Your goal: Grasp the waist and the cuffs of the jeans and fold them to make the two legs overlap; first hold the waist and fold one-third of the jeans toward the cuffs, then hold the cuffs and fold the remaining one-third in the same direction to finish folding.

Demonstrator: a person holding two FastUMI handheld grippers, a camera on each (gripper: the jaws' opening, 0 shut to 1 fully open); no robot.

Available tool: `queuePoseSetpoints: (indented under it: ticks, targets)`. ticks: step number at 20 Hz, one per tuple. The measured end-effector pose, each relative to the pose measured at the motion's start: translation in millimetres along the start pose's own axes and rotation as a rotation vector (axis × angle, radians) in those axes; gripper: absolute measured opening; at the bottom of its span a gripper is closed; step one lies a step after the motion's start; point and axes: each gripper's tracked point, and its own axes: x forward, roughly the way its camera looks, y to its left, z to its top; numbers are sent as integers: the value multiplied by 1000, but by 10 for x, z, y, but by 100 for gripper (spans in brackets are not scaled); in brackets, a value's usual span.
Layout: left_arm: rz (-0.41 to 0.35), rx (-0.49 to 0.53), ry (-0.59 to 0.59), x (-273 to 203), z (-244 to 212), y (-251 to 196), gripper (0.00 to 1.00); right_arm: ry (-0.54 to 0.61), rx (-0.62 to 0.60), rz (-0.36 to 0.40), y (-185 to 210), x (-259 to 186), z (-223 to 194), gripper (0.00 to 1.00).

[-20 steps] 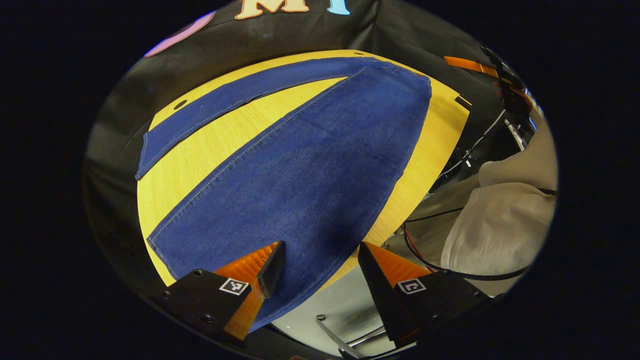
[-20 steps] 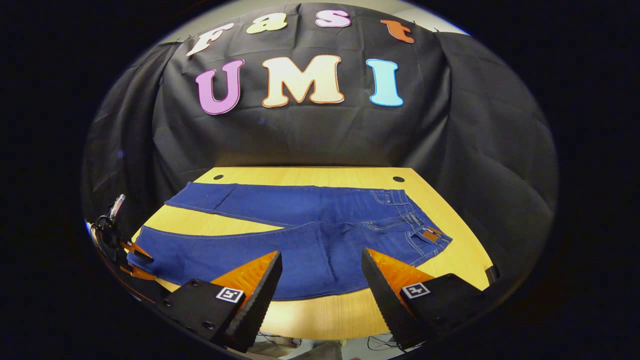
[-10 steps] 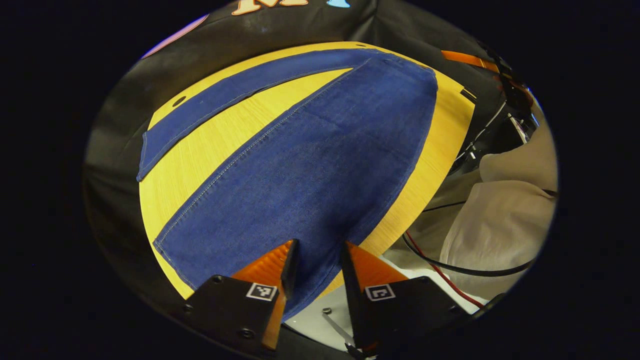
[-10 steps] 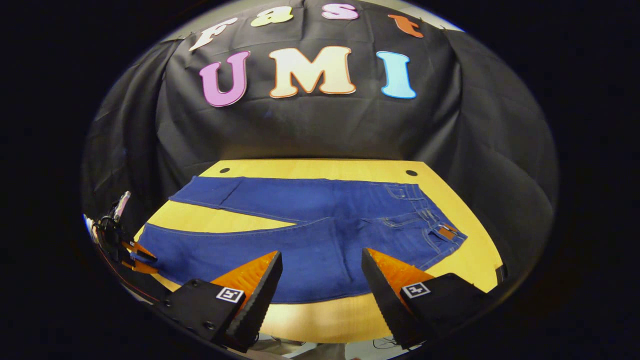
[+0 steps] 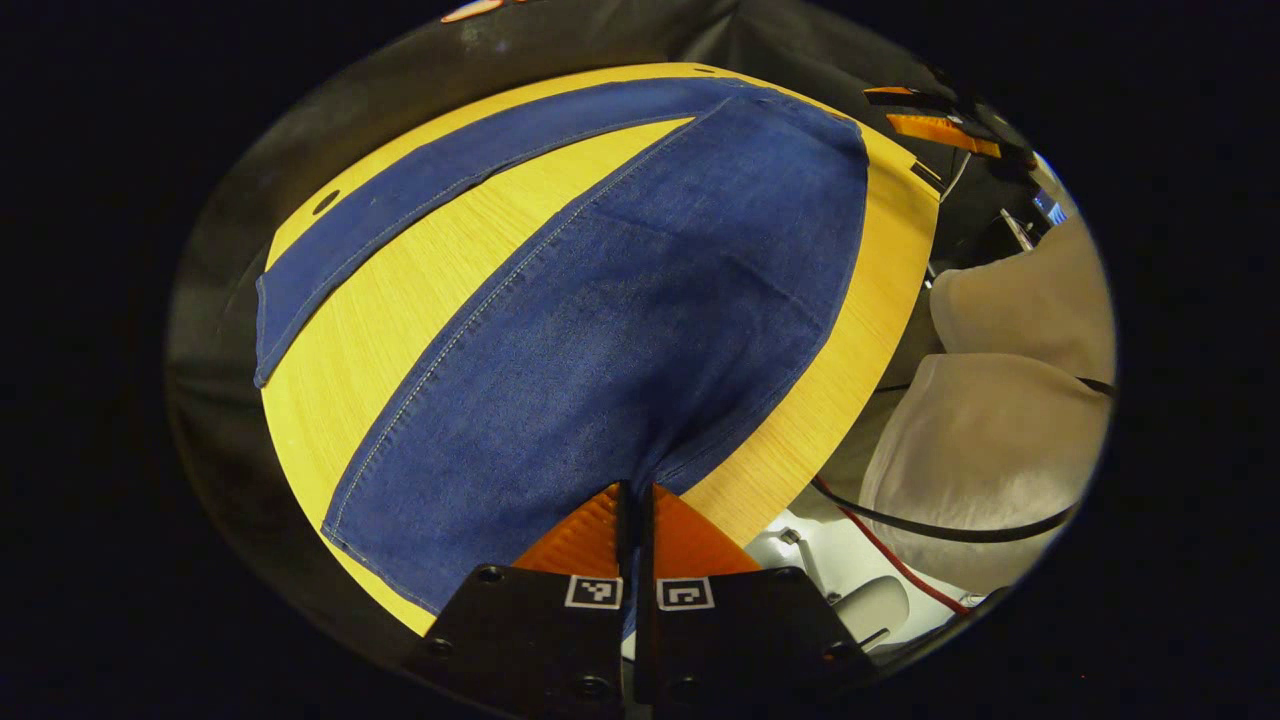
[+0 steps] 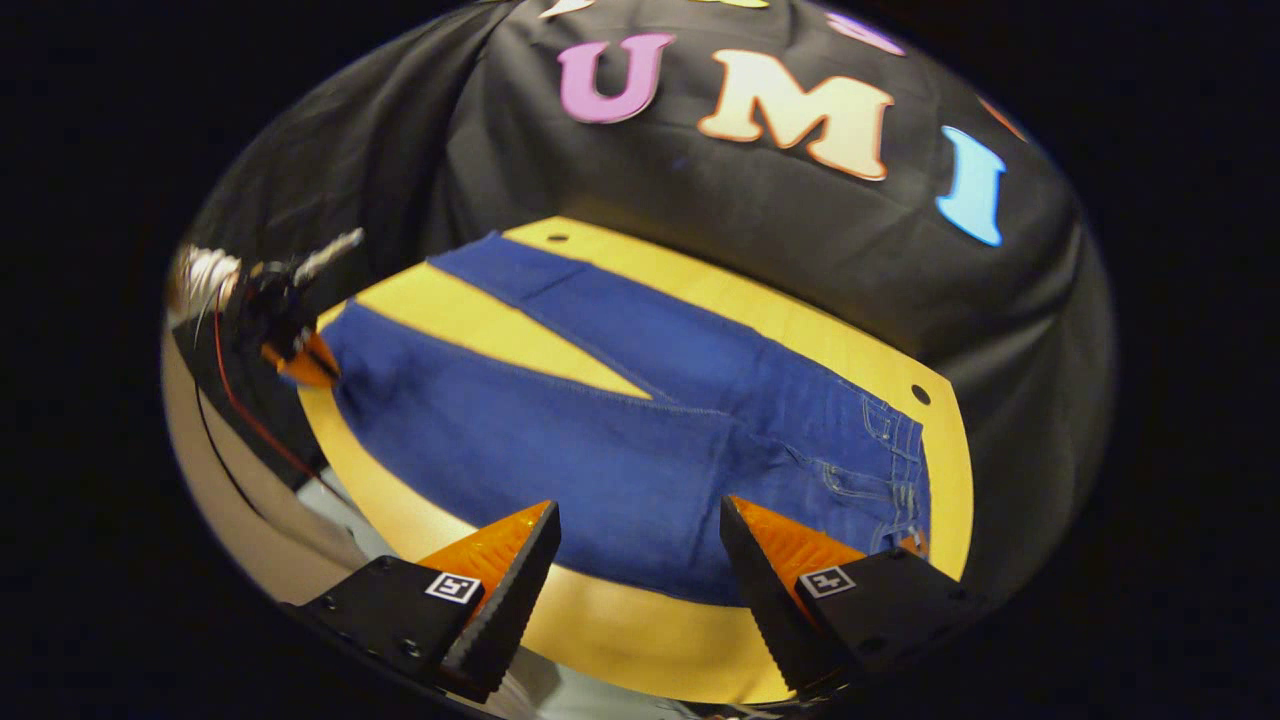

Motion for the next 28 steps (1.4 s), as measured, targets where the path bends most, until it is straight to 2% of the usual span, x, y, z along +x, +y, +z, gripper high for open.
queuePoseSetpoints:
  ticks: [5, 10, 15, 18, 19, 20, 22, 23, 24, 25, 27, 28]
  targets:
    - [-30, -69, 50, -10, 14, 34, 0, 233, -220, 101, -526, 193, -623, 99]
    - [-8, -121, 140, 0, 9, 51, 0, 360, -372, 141, -1048, 343, -1105, 100]
    - [35, -127, 206, 2, -8, 74, 0, 432, -417, 165, -1321, 544, -1358, 99]
    - [46, -137, 222, -2, -5, 62, 0, 470, -409, 207, -1316, 600, -1424, 100]
    - [46, -142, 223, 6, 10, 68, 0, 485, -396, 213, -1315, 610, -1449, 92]
    - [45, -144, 223, 10, -12, 80, 0, 500, -383, 233, -1288, 601, -1462, 95]
    - [34, -145, 229, 17, -22, 77, 0, 581, -341, 283, -1179, 566, -1554, 81]
    - [23, -146, 236, 15, -14, 69, 0, 592, -345, 275, -1176, 570, -1518, 74]
    - [6, -146, 243, 8, -10, 65, 0, 624, -365, 278, -1176, 568, -1537, 68]
    - [-14, -150, 251, 6, -6, 64, 0, 629, -391, 286, -1156, 576, -1482, 67]
    - [-60, -153, 272, 11, -17, 43, 0, 606, -456, 277, -1184, 633, -1445, 53]
    - [-81, -144, 288, -2, -15, 36, 0, 579, -473, 262, -1215, 647, -1407, 31]
